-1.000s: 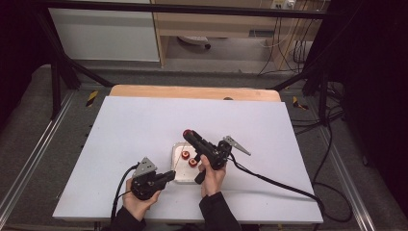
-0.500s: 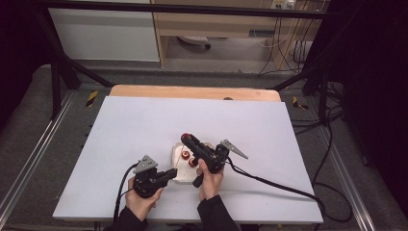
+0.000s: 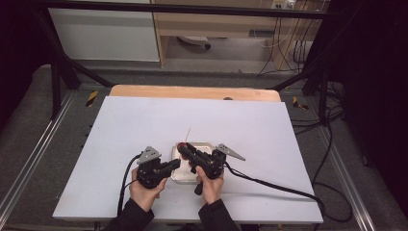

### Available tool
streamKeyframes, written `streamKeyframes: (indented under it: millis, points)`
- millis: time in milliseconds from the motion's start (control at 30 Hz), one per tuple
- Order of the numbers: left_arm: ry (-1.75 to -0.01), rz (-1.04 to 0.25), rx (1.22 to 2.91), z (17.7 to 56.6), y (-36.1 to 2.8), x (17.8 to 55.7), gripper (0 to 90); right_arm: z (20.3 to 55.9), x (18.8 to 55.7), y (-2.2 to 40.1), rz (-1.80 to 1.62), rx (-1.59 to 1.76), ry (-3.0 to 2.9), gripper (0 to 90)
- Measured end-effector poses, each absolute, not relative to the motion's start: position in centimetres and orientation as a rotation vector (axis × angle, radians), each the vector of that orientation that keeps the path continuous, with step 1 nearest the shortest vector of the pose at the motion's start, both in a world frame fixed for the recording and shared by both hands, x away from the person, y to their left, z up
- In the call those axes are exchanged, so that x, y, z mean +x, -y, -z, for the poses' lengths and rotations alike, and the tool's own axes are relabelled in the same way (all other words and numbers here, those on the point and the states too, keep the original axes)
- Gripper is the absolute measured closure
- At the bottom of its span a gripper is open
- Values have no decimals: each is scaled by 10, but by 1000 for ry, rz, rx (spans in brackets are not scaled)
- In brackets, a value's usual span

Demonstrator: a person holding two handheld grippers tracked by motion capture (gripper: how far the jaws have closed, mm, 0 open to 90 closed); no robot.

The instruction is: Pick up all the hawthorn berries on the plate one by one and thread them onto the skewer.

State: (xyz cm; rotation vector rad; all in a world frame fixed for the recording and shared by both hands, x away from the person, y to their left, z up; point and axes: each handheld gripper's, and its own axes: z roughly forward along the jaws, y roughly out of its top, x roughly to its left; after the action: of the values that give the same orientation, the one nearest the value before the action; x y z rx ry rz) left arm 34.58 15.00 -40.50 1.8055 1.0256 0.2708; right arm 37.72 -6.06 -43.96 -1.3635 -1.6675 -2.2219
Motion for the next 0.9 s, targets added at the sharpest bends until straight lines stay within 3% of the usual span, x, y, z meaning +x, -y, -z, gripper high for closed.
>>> streamKeyframes:
  millis: [300, 633, 900]
  points:
    - [-1005, -262, 1827, 408, -152, 347, 886, 441, 374, 60, 2186, -1353, 1734, 601]
    - [-979, -326, 1933, 422, -190, 337, 885, 420, 375, 77, 2034, -1313, 2145, 249]
    - [-952, -372, 2004, 431, -213, 329, 883, 421, 380, 83, 1808, -1264, 2416, 129]
